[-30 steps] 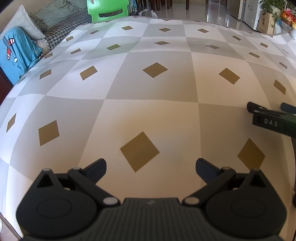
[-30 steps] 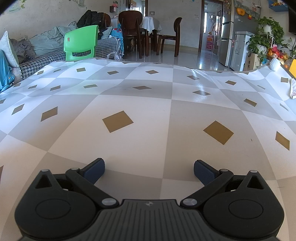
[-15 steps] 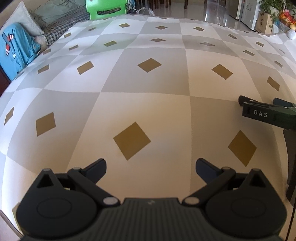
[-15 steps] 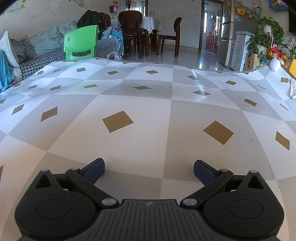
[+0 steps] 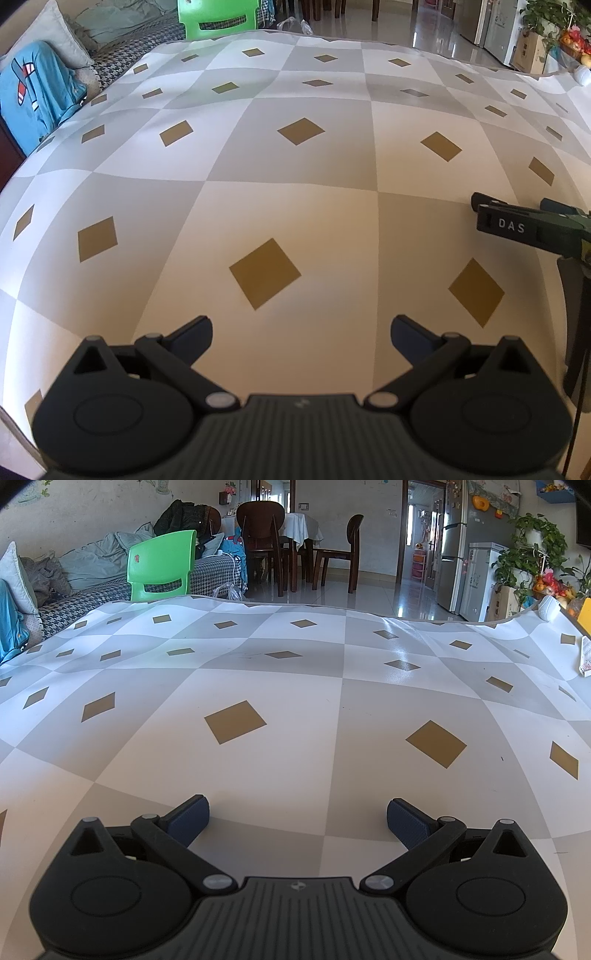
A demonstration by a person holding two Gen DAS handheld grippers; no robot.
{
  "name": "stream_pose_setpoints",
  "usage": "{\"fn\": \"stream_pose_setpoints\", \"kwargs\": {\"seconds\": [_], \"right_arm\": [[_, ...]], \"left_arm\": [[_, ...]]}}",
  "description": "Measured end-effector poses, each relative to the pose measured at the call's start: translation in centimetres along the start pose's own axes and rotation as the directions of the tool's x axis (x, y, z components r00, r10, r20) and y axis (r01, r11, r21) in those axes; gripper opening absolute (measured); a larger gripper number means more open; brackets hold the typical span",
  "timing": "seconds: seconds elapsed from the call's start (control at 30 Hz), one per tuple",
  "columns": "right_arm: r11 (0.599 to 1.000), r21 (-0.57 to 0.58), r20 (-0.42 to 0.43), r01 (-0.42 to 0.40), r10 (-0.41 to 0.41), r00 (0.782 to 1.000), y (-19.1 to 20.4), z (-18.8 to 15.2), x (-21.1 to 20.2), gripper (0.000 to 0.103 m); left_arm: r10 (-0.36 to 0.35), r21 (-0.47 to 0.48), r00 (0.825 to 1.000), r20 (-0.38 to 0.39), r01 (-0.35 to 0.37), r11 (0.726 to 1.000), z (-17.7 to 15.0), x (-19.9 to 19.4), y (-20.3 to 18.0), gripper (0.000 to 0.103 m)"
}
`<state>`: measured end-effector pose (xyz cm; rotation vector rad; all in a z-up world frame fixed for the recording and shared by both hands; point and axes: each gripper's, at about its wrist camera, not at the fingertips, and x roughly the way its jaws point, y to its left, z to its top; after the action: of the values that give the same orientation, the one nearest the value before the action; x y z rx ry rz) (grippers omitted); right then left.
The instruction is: Fold clothes
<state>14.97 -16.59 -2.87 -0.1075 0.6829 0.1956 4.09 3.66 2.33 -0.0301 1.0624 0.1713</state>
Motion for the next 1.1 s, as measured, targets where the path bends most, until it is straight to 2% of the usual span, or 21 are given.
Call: {"fn": "stream_pose_setpoints", "kwargs": {"seconds": [0.53, 1.1], "right_arm": [[1.0, 0.0, 0.0, 0.0, 0.0, 1.0, 0.0, 0.0, 0.0, 0.103], [1.0, 0.0, 0.0, 0.0, 0.0, 1.0, 0.0, 0.0, 0.0, 0.103]], "left_arm": [[-0.031, 0.028, 0.999, 0.016, 0.031, 0.999, -0.2, -0.9, -0.8, 0.103], [-0.026, 0.053, 1.0, 0.006, 0.026, 0.998, -0.7, -0.9, -1.5, 0.103]]}}
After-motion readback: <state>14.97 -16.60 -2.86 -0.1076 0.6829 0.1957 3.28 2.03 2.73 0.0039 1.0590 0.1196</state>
